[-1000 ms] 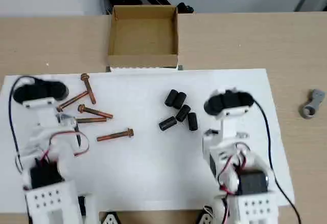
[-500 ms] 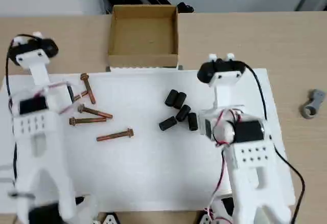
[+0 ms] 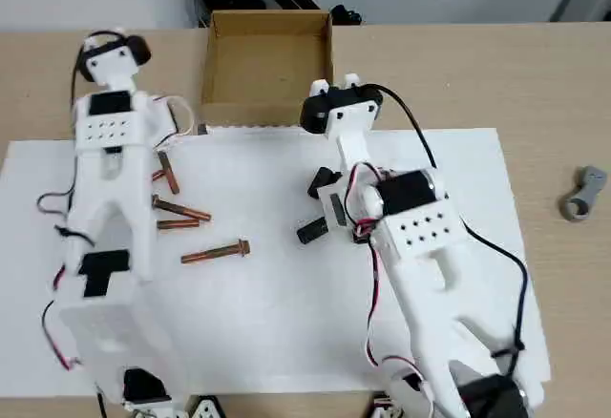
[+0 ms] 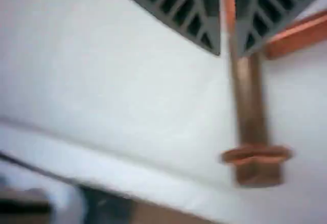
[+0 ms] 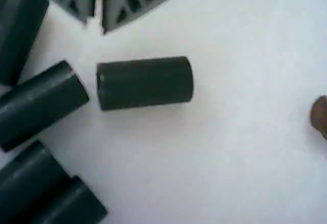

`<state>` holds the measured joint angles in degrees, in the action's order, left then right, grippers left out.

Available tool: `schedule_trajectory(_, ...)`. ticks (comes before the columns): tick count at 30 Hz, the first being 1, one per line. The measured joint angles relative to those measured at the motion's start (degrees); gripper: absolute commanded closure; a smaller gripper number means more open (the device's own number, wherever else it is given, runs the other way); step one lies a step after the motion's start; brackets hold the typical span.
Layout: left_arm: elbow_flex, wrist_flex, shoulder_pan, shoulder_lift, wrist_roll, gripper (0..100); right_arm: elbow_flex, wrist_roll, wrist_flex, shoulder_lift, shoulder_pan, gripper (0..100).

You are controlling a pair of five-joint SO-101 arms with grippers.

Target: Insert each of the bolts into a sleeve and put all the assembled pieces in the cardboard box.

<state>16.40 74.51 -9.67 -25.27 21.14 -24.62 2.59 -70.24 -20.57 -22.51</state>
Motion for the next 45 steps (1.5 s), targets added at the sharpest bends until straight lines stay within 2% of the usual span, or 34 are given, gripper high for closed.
schedule_trajectory(7, 17.32, 7.21, 0.26, -12.48, 4.22, 92, 0.09, 0.0, 0.0, 4.92, 0.0, 99.1)
schedule_trajectory(12, 27.96, 11.08, -1.67, -21.98, 8.44, 91, 0.18, 0.0, 0.0, 5.19, 0.0, 99.1)
schedule_trajectory(26, 52.4, 23.21, -3.69, -39.65, 9.14, 91, 0.26, 0.0, 0.0, 5.27, 0.0, 99.1)
schedule_trajectory(33, 54.07, 23.91, -3.69, -41.41, 9.14, 92, 0.26, 0.0, 0.0, 5.54, 0.0, 99.1)
schedule_trajectory(36, 53.8, 23.91, -3.69, -41.76, 9.14, 100, 0.26, 0.0, 0.0, 5.54, 0.0, 99.1)
schedule_trajectory(45, 53.8, 23.91, -3.6, -41.76, 9.05, 100, 0.26, 0.0, 0.0, 5.54, 0.0, 99.1)
